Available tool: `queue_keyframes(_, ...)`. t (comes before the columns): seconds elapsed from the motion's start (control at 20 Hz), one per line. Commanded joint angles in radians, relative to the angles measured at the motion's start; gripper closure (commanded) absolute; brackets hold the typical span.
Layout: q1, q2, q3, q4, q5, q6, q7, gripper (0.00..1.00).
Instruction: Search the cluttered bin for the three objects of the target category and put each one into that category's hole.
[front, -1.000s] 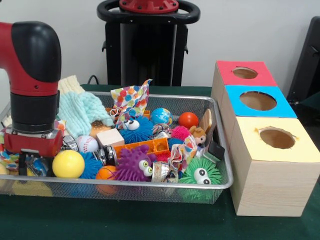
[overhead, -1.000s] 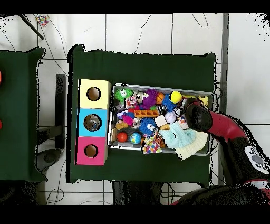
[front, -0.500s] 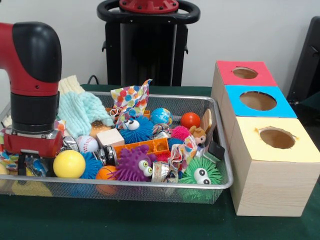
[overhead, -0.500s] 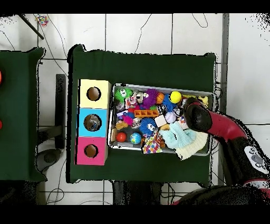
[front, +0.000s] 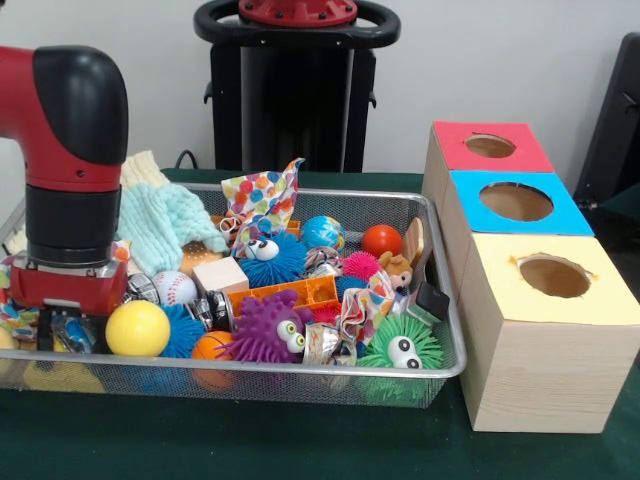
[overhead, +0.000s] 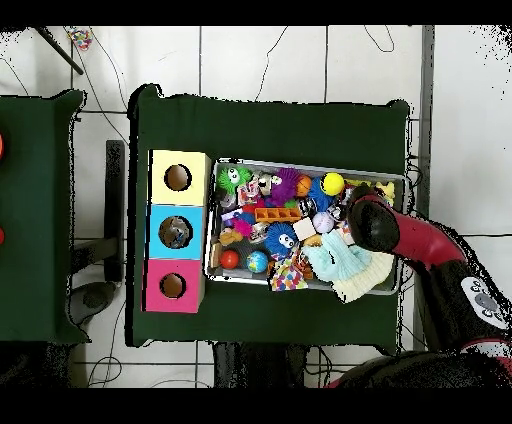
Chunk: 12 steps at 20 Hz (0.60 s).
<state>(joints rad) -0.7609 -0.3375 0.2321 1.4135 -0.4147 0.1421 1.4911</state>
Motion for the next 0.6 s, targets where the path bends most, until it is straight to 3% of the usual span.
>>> queue_keyframes(0.05,-0.056,0.283,-0.079,0.013,-0.086,-0.055,0.088,1.00)
queue_keyframes(0.6,-0.078,0.276,-0.050,0.010,-0.104,-0.024,0.033,1.00)
